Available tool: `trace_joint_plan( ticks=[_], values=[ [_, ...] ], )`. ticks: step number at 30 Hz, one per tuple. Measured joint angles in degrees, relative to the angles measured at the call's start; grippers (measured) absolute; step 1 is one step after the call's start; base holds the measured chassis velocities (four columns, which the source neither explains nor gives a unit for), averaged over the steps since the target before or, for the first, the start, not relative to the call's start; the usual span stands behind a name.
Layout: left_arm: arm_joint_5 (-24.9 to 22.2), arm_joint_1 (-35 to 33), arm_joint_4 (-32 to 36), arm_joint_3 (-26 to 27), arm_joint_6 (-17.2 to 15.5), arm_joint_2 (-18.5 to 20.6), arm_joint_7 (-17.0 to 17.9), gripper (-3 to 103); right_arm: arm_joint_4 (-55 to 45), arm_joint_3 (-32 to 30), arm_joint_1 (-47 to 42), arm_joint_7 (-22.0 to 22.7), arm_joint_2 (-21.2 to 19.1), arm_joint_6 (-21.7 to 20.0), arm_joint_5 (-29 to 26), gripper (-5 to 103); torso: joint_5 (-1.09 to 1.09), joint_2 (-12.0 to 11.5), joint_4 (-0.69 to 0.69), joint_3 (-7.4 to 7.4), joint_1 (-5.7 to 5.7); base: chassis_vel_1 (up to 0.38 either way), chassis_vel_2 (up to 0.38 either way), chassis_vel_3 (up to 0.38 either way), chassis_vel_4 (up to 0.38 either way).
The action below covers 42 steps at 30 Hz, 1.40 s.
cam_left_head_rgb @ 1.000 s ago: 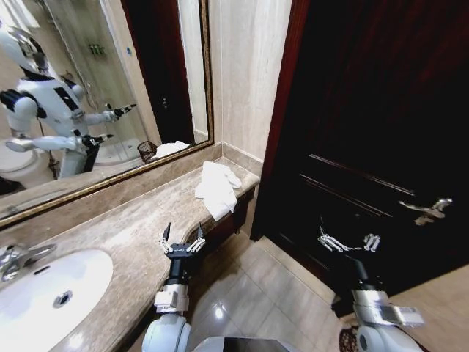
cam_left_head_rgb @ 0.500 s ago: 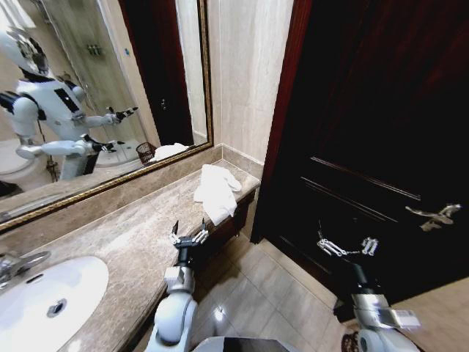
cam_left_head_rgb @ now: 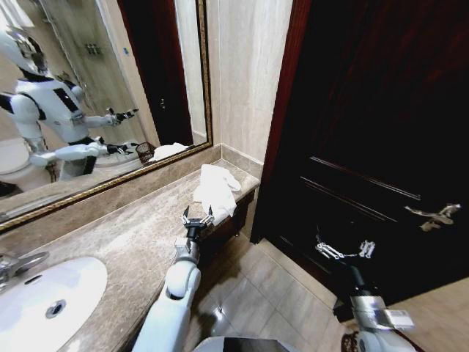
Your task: Discard the used towel into the hamper.
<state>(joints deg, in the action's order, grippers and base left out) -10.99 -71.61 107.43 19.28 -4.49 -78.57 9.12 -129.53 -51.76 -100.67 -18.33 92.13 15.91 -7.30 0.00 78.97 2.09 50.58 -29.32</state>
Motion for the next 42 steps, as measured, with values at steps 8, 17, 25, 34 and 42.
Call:
trace_joint_plan(
  ticks=[8, 17, 25, 34, 42],
  values=[
    [-12.4, 7.0, -2.9, -3.5, -3.8, 8.4, 0.0, 97, 1.6, 0.4, 0.2, -0.7, 0.0, 1.5, 1.3, 100, -0.01, 0.0, 0.00, 0.00, 0.00, 0.000, 0.000, 0.000, 0.000],
    [-17.2, 14.7, -6.2, -8.3, -8.2, 7.5, 2.0, 96, 1.7, 0.5, 0.5, -0.7, 0.0, 1.4, 1.5, 100, 0.00, 0.0, 0.00, 0.00, 0.00, 0.000, 0.000, 0.000, 0.000],
    [-15.7, 22.0, -14.3, -13.6, -10.7, 4.0, 5.9, 96, 1.9, 0.3, 0.5, -0.7, 0.0, 1.4, 1.3, 100, 0.00, 0.0, -0.01, 0.00, 0.00, 0.000, 0.000, 0.000, 0.000],
    [-7.8, 28.6, -26.7, -15.7, -9.4, -2.1, 12.4, 101, 2.2, -0.4, 0.2, -0.6, 0.0, 1.9, 1.0, 100, 0.00, 0.0, 0.00, 0.00, 0.00, 0.000, 0.000, 0.000, 0.000],
    [-7.6, 28.9, -28.9, -14.6, -7.1, -2.7, 12.1, 82, 2.4, -0.6, 0.1, -0.7, 0.0, 2.3, 0.8, 100, 0.00, 0.0, 0.00, 0.00, 0.01, 0.000, 0.000, 0.000, 0.000]
  ],
)
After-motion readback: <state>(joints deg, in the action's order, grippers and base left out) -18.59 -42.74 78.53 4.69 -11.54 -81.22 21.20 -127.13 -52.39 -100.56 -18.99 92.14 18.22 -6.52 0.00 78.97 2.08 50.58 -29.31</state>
